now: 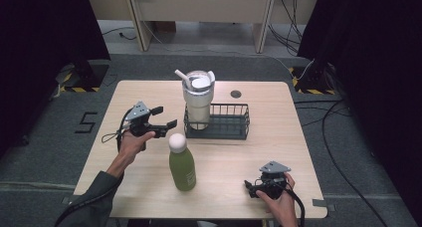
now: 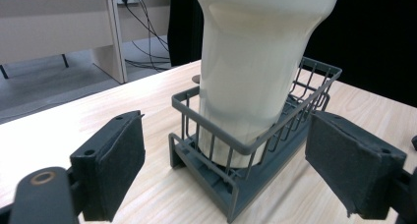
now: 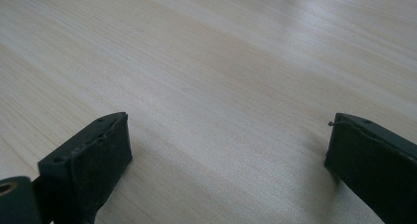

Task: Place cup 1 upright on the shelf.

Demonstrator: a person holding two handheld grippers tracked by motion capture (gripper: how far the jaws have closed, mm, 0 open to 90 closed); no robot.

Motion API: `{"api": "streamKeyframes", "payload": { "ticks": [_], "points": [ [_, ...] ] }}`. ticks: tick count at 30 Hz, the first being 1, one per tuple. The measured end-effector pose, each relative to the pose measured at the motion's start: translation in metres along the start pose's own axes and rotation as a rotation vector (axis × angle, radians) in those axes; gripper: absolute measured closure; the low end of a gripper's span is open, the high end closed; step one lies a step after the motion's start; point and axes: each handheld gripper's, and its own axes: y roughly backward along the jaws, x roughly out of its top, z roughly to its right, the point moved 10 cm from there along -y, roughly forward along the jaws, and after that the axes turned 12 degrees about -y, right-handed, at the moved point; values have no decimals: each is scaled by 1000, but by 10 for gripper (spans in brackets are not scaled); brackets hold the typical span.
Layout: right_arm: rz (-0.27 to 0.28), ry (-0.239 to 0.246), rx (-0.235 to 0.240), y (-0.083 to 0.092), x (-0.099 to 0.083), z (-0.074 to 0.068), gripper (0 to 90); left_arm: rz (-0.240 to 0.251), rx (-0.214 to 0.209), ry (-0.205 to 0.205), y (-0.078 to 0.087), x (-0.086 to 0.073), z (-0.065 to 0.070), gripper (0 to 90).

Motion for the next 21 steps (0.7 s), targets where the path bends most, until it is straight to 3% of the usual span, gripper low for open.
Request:
{"api": "streamKeyframes", "payload": {
  "ticks": [4, 6, 10, 21],
  "points": [
    [0, 0, 0, 0, 0, 0, 35, -4, 3, 14, 6, -3, -1, 147],
    [0, 0, 0, 0, 0, 0, 35, -2, -12, 41, 8, -5, 0, 148],
    [0, 0, 0, 0, 0, 0, 35, -19, 6, 13, 16, -8, -1, 148],
    [0, 0, 0, 0, 0, 0, 34, -26, 24, 25, 34, -17, -4, 148]
  ]
}}
